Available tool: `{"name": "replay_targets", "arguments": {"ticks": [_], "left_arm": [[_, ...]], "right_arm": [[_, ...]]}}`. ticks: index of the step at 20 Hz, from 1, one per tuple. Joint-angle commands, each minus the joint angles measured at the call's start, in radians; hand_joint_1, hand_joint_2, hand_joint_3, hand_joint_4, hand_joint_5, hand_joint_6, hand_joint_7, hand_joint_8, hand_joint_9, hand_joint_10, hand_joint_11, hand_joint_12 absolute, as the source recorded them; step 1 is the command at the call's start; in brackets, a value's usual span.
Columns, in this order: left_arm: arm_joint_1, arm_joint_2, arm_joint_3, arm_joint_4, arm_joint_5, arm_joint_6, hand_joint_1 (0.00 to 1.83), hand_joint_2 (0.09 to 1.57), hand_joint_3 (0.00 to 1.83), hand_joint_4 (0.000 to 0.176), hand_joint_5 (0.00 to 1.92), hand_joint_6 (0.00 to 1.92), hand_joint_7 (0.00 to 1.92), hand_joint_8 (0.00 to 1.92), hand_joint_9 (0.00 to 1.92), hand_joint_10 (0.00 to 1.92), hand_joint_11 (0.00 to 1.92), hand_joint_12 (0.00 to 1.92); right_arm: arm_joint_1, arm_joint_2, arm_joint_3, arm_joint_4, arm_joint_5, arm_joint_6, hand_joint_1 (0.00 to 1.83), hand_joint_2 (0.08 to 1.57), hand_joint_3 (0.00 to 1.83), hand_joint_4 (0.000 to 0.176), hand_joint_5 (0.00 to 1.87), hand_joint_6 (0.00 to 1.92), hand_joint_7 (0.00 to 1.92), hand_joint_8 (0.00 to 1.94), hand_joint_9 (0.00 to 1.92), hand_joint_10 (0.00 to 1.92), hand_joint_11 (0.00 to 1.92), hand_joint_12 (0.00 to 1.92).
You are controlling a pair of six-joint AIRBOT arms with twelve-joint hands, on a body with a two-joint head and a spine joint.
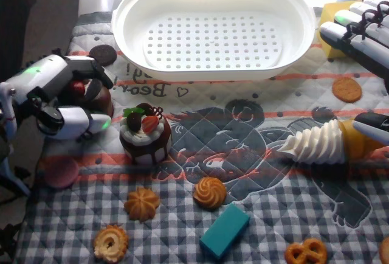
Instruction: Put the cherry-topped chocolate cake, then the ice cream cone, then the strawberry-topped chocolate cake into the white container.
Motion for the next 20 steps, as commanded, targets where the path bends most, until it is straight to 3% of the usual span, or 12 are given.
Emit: {"name": "replay_targets", "arguments": {"ticks": [1,3,4,5,6,8,9,10,16,17,19,20], "left_arm": [[-0.006,-0.001,-0.001,0.018,-0.044,0.008,1.13,1.3,0.01,0.0,0.66,1.38,0.58,1.63,0.54,1.91,0.74,1.92],[-0.008,0.004,-0.006,0.017,-0.058,0.008,1.11,1.33,0.0,0.0,0.62,1.45,0.56,1.72,0.51,1.87,0.67,1.92],[-0.009,0.013,-0.015,0.02,-0.075,0.008,1.12,1.33,0.0,0.0,0.59,1.45,0.6,1.72,0.56,1.86,0.71,1.92],[-0.009,0.023,-0.025,0.024,-0.091,0.008,1.28,1.3,0.0,0.0,0.52,1.42,0.61,1.63,0.71,1.72,0.7,1.92],[-0.01,0.035,-0.038,0.033,-0.11,0.008,1.19,1.3,0.0,0.0,0.56,1.41,0.69,1.65,0.69,1.83,0.78,1.92],[-0.014,0.057,-0.062,0.046,-0.154,0.008,1.32,1.25,0.0,0.0,0.41,1.28,0.69,1.51,0.63,1.91,0.81,1.92],[-0.019,0.069,-0.076,0.056,-0.177,0.008,1.2,1.28,0.0,0.0,0.57,1.33,0.7,1.66,0.75,1.92,0.97,1.92],[-0.028,0.088,-0.097,0.079,-0.205,0.008,1.13,1.31,0.01,0.0,0.61,1.45,0.63,1.67,0.63,1.92,0.8,1.92],[-0.103,0.125,-0.141,0.166,-0.262,0.009,1.29,1.32,0.01,0.0,0.5,1.52,0.58,1.62,0.68,1.76,0.83,1.92],[-0.134,0.123,-0.135,0.182,-0.246,0.009,1.13,1.33,0.01,0.0,0.54,1.56,0.62,1.65,0.59,1.85,0.76,1.92],[-0.184,0.11,-0.115,0.201,-0.208,0.009,1.28,1.31,0.02,0.0,0.49,1.63,0.59,1.56,0.67,1.7,0.71,1.92],[-0.22,0.096,-0.097,0.213,-0.172,0.014,1.31,1.3,0.01,0.0,0.47,1.52,0.65,1.56,0.73,1.71,0.89,1.92]], "right_arm": [[0.002,0.003,-0.001,-0.002,0.129,0.002,0.74,1.26,0.0,0.0,0.0,0.0,0.0,0.0,0.0,0.0,0.02,0.01],[-0.002,0.003,-0.001,-0.001,0.13,0.004,0.75,1.26,0.0,0.0,0.0,0.0,0.0,0.0,0.0,0.0,0.02,0.02],[-0.003,0.003,-0.001,0.0,0.131,0.005,0.76,1.26,0.0,0.0,0.0,0.0,0.0,0.0,0.0,0.0,0.0,0.17],[-0.004,0.003,-0.001,0.0,0.131,0.005,0.76,1.26,0.0,0.0,0.0,0.0,0.0,0.0,0.0,0.0,0.0,0.4],[-0.004,0.003,-0.001,0.0,0.132,0.006,0.73,1.27,0.0,0.0,0.0,0.0,0.0,0.0,0.0,0.0,0.0,0.53],[-0.006,0.003,-0.001,0.001,0.133,0.007,0.73,1.27,0.0,0.0,0.0,0.0,0.0,0.0,0.0,0.0,0.0,0.58],[-0.007,0.003,-0.001,0.002,0.134,0.007,0.68,1.28,0.0,0.0,0.0,0.0,0.0,0.0,0.0,0.0,0.0,0.59],[-0.009,0.003,-0.001,0.003,0.134,0.008,0.7,1.27,0.0,0.0,0.0,0.0,0.0,0.0,0.0,0.0,0.0,0.58],[-0.016,0.004,-0.003,0.009,0.136,0.008,0.78,1.27,0.0,0.0,0.0,0.0,0.0,0.0,0.0,0.0,0.0,0.21],[-0.016,0.004,-0.003,0.009,0.138,0.008,0.79,1.28,0.0,0.0,0.0,0.0,0.0,0.0,0.0,0.0,0.0,0.04],[-0.016,0.004,-0.003,0.01,0.139,0.009,0.73,1.28,0.0,0.0,0.0,0.0,0.0,0.0,0.0,0.0,0.0,0.0],[-0.016,0.004,-0.003,0.01,0.139,0.009,0.7,1.28,0.0,0.0,0.0,0.0,0.0,0.0,0.0,0.0,0.0,0.0]]}}
